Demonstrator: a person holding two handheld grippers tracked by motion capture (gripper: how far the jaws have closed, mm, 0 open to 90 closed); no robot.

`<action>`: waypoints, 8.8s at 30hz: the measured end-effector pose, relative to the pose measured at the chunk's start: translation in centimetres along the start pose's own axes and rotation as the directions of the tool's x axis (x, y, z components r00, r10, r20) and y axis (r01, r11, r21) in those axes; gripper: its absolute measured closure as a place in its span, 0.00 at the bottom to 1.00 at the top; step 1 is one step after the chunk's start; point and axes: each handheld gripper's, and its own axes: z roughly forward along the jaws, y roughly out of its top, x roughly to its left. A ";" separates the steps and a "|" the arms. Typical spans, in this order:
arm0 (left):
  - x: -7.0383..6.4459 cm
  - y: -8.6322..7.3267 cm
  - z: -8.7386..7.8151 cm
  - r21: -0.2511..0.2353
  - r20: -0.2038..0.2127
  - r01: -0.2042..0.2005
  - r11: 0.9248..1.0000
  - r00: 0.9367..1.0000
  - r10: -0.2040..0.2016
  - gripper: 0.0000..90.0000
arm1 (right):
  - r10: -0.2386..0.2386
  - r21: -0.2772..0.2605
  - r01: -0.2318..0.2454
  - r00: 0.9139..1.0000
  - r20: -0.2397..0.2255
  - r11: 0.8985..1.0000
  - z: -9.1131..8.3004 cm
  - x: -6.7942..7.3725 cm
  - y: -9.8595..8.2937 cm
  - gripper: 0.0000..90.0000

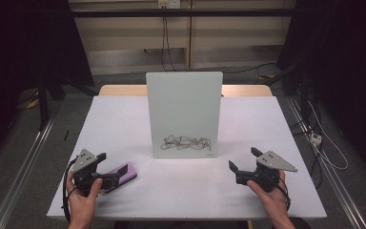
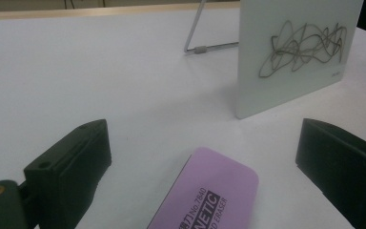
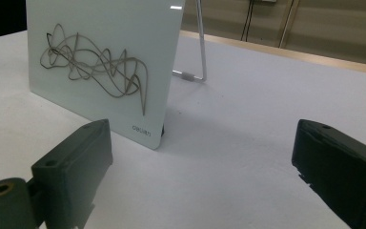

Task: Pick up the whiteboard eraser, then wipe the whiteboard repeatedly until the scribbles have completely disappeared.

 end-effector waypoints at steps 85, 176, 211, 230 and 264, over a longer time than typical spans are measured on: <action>1.7 2.7 2.6 0.486 0.346 -0.424 0.764 0.896 0.277 0.28 | 0.012 0.064 -0.008 0.998 -0.059 0.998 0.2 0.0 -0.2 0.03; -1.4 3.1 2.4 0.156 0.301 -0.264 0.952 0.931 0.208 0.46 | -0.003 0.071 0.008 0.997 -0.071 0.997 0.2 0.3 -0.2 0.03; -4.2 4.5 4.3 0.060 0.285 -0.304 0.951 0.918 0.276 0.46 | -0.005 0.073 0.010 0.997 -0.076 0.997 0.4 0.3 -0.1 0.03; -6.5 7.6 7.9 -0.007 0.195 -0.379 0.925 0.907 0.373 0.46 | -0.002 0.076 0.008 0.997 -0.083 0.997 0.4 0.3 -0.2 0.03; -7.2 5.9 10.0 0.037 0.128 -0.459 0.888 0.883 0.451 0.46 | 0.002 0.087 0.005 0.997 -0.079 0.996 0.5 0.3 -0.2 0.03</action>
